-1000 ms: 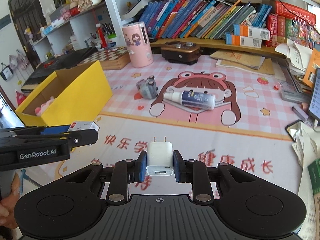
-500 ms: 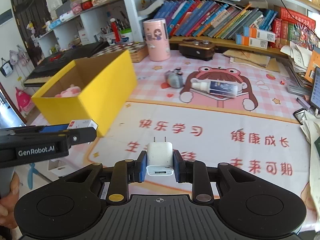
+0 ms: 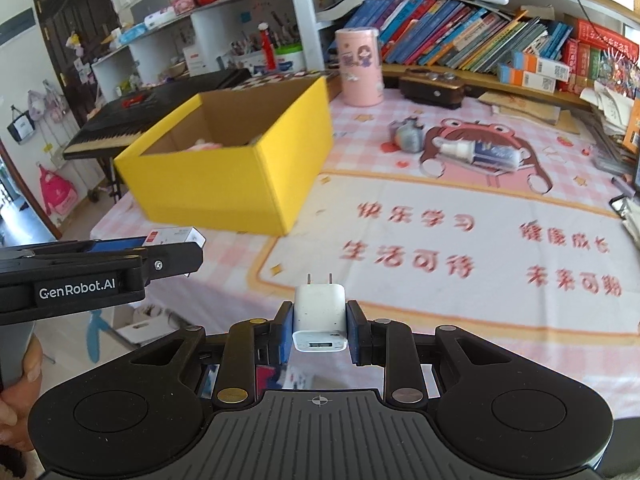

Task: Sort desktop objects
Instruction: 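Carry the staples box with the left gripper while the right gripper carries the charger toward the box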

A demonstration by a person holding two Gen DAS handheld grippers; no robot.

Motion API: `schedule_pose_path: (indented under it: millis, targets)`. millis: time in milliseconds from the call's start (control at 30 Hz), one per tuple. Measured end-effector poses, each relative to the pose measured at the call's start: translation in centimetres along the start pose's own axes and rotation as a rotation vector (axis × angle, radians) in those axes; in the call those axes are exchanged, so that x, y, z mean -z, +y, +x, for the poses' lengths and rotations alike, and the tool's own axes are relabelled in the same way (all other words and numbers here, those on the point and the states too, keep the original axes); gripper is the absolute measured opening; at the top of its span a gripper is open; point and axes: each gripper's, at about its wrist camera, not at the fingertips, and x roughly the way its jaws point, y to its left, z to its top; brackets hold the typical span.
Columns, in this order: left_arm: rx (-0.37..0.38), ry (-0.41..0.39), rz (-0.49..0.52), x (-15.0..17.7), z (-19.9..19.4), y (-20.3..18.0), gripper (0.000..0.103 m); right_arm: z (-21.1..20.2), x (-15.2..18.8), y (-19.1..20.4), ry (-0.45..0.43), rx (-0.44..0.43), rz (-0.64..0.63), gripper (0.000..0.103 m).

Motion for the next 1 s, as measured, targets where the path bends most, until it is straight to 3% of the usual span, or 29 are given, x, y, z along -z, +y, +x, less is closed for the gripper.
schedule_pose_path:
  millis: [433,1000]
  targets:
    - [-0.052,0.007,-0.048,2.2,-3.2,4.7,0.052,0.8,1.5,5.4,0.036,-0.059,-0.034,0.026]
    - [-0.090,-0.039,-0.088,1.9,-4.8,7.7,0.052,1.6,0.7,9.1,0.035,-0.100,-0.112,0.026]
